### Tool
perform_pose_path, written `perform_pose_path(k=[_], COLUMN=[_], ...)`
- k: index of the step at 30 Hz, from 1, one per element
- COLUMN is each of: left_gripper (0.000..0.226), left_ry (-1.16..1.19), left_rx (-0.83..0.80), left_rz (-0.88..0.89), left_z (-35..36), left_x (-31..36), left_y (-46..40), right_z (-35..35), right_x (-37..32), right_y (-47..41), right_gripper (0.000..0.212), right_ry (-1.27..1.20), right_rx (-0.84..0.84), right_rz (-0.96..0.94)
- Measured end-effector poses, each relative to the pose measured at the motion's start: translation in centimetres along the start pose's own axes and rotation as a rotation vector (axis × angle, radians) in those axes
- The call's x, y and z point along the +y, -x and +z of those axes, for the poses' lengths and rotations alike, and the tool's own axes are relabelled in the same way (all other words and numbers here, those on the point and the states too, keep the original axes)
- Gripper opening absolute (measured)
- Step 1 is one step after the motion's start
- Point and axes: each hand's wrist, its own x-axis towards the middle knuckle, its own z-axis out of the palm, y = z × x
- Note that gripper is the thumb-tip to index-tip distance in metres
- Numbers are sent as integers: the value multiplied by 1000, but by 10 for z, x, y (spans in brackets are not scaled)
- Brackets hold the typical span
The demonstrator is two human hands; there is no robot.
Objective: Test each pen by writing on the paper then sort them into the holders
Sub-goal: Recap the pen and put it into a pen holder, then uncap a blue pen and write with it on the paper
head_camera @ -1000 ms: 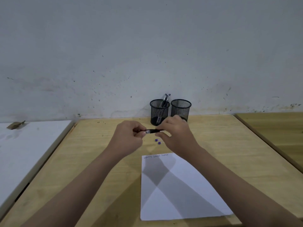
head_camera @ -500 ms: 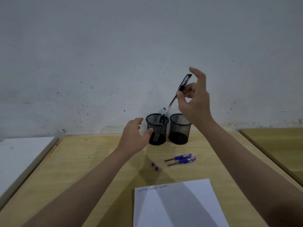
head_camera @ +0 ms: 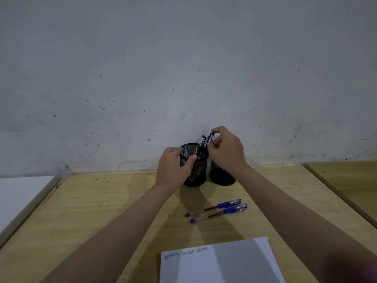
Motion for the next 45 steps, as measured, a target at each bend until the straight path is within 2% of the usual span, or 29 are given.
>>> perform_pose_path(k=[4, 7, 10, 13, 16, 20, 22, 26, 34, 37, 39, 41, 45], left_gripper=[40, 45, 62, 63, 64, 72, 71, 90, 74, 63, 54, 47, 43], left_ry=[-10, -20, -82, -99, -154, -274, -288, -360, -354, -298, -192, -74, 130], left_rx=[-91, -183, -254, -327, -386, -414, -408, -432, -440, -416, -313, -182, -80], left_rz=[-9, -26, -86, -92, -104, -100, -112, -98, -126, -144, -150, -139, -45], left_z=[-10, -22, -38, -60, -83, -108, -117, -123, -123, -124, -124, -122, -117], left_x=[6, 8, 5, -3, -15, -26, -31, -40, -39, -37, -30, -15, 25], left_y=[1, 15, 44, 82, 119, 157, 172, 189, 193, 192, 191, 190, 184], right_z=[-7, -20, -33, -41, -47, -50, -50, -50, -50, -57, -64, -70, -74], right_x=[-2, -4, -1, 5, 12, 19, 18, 13, 3, 1, -9, -28, -63], right_y=[8, 22, 45, 74, 98, 116, 121, 125, 127, 129, 132, 134, 147], right_gripper=[45, 20, 7, 6, 7, 20, 24, 24, 25, 20, 13, 15, 16], right_ry=[107, 111, 82, 94, 237, 537, 597, 661, 694, 518, 223, -79, -713], right_rx=[74, 101, -94, -340, -472, -563, -599, -602, -671, -636, -507, -378, -386], right_rz=[7, -135, -152, -59, -68, -117, -106, -114, -84, -60, 12, 148, 413])
